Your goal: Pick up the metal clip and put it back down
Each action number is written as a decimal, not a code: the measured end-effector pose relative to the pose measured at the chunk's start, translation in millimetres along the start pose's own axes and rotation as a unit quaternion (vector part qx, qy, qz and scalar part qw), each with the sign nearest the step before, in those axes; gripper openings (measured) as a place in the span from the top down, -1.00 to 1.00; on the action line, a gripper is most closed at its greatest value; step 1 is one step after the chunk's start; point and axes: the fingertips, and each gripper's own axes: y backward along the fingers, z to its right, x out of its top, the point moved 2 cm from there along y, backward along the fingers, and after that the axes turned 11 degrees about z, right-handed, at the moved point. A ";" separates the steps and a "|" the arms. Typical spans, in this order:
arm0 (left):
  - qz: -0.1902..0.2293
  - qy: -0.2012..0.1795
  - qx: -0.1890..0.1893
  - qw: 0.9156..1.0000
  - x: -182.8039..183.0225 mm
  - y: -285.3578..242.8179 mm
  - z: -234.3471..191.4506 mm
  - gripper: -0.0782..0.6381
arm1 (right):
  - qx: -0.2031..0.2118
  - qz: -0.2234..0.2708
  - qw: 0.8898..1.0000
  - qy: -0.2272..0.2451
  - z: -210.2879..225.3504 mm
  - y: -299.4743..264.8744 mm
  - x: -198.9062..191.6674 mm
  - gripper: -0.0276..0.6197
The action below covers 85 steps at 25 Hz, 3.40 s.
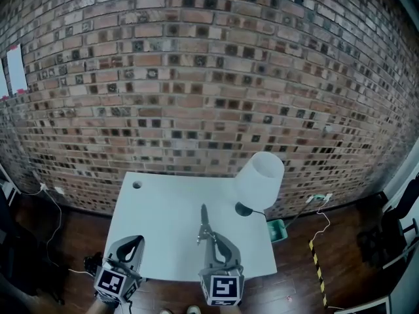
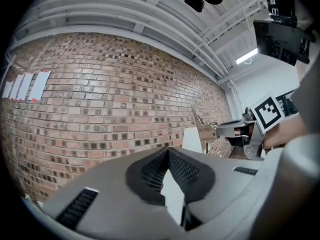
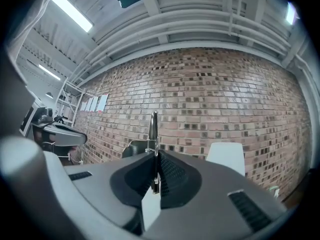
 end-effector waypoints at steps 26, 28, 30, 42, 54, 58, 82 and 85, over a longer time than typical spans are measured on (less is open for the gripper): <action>0.019 0.017 0.041 0.999 5.1 5.4 -4.9 0.74 | 0.008 -0.009 0.999 0.039 13.1 12.5 -10.2 0.90; 0.016 0.016 0.045 0.999 1.7 7.3 -7.3 0.74 | 0.015 -0.014 0.998 0.056 12.2 9.1 -13.2 0.90; 0.011 0.018 0.047 0.999 -1.2 7.5 -10.0 0.74 | 0.021 -0.028 0.997 0.064 8.3 4.4 -14.3 0.90; -0.039 0.043 0.063 0.996 -20.6 17.1 -20.9 0.74 | 0.112 -0.127 0.927 0.334 -19.3 -29.7 -91.4 0.90; -0.083 0.044 0.101 0.991 -49.8 35.4 -46.7 0.74 | 0.260 -0.173 0.813 0.491 -67.4 -39.5 -219.9 0.90; -0.092 0.048 0.106 0.989 -54.8 37.6 -46.8 0.74 | 0.330 -0.182 0.762 0.527 -77.0 -26.7 -261.5 0.90; -0.110 0.064 0.154 0.980 -72.2 48.2 -57.9 0.74 | 0.407 -0.126 0.688 0.587 -86.9 -13.6 -327.6 0.88; -0.113 0.074 0.148 0.980 -71.3 44.2 -52.7 0.74 | 0.402 -0.126 0.679 0.601 -83.1 -15.3 -326.8 0.87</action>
